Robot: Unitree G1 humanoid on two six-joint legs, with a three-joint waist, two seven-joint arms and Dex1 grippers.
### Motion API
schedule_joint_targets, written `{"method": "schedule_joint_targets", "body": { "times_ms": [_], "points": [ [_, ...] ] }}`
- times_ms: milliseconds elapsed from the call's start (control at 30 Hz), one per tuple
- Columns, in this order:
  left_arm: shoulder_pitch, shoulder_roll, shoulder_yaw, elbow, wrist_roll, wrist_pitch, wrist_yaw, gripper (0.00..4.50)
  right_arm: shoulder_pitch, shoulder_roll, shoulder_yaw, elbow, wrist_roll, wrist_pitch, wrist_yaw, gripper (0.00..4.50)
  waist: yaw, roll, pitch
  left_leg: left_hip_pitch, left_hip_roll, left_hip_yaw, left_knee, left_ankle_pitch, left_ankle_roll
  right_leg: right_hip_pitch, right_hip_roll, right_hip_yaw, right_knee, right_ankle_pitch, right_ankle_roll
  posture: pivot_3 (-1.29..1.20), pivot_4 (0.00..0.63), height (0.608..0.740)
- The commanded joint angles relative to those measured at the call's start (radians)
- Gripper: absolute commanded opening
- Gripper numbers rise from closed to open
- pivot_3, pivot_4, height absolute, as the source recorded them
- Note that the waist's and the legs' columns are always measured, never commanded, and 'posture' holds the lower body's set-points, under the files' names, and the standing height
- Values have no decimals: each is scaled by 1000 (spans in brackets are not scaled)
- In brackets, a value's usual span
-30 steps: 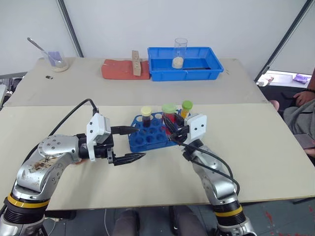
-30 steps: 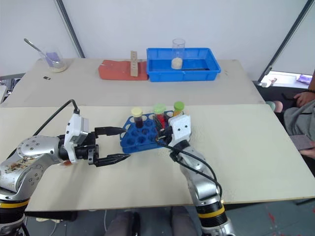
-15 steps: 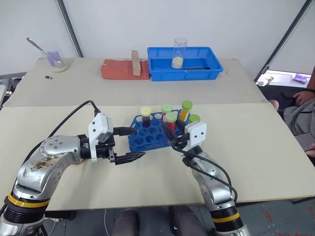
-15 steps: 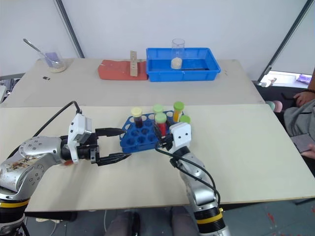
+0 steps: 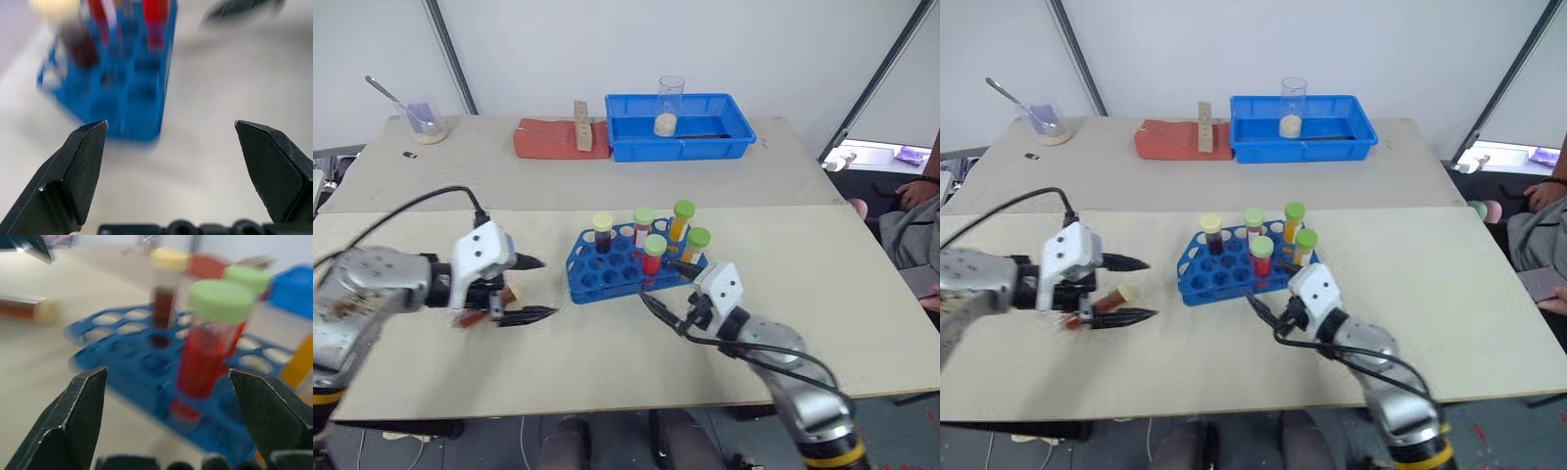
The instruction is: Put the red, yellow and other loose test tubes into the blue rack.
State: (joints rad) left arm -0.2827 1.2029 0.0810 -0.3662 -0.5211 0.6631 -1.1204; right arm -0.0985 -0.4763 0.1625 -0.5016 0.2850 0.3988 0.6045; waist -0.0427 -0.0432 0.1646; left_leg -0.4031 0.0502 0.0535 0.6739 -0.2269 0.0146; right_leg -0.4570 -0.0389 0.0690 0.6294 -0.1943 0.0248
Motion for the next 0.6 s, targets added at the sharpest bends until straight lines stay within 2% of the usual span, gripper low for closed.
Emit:
{"method": "schedule_joint_targets", "body": {
  "times_ms": [33,133,233,600],
  "points": [
    [-89,73,-53,91,88,10,-38,4500,-72,-120,-54,-134,189,131,171,4352,2,0,0,0,0,0,0,0,0,0,0,0,0,0,0,0,150,740],
    [-147,97,-121,158,157,-11,-75,4500,-141,-215,-82,-169,317,207,277,4352,5,0,0,1,0,0,-1,0,0,0,0,0,0,0,0,0,150,740],
    [-184,98,-191,198,222,-9,-100,4500,-207,-254,-63,-179,356,244,316,4352,5,0,0,0,0,1,-3,0,0,0,0,0,-1,-1,-1,0,150,740],
    [-294,-2,-355,308,348,67,-151,4500,-238,-215,-16,-199,362,257,276,4352,23,-1,1,-3,-1,1,-4,0,0,-2,0,0,-1,-3,1,0,150,740]
  ]
}}
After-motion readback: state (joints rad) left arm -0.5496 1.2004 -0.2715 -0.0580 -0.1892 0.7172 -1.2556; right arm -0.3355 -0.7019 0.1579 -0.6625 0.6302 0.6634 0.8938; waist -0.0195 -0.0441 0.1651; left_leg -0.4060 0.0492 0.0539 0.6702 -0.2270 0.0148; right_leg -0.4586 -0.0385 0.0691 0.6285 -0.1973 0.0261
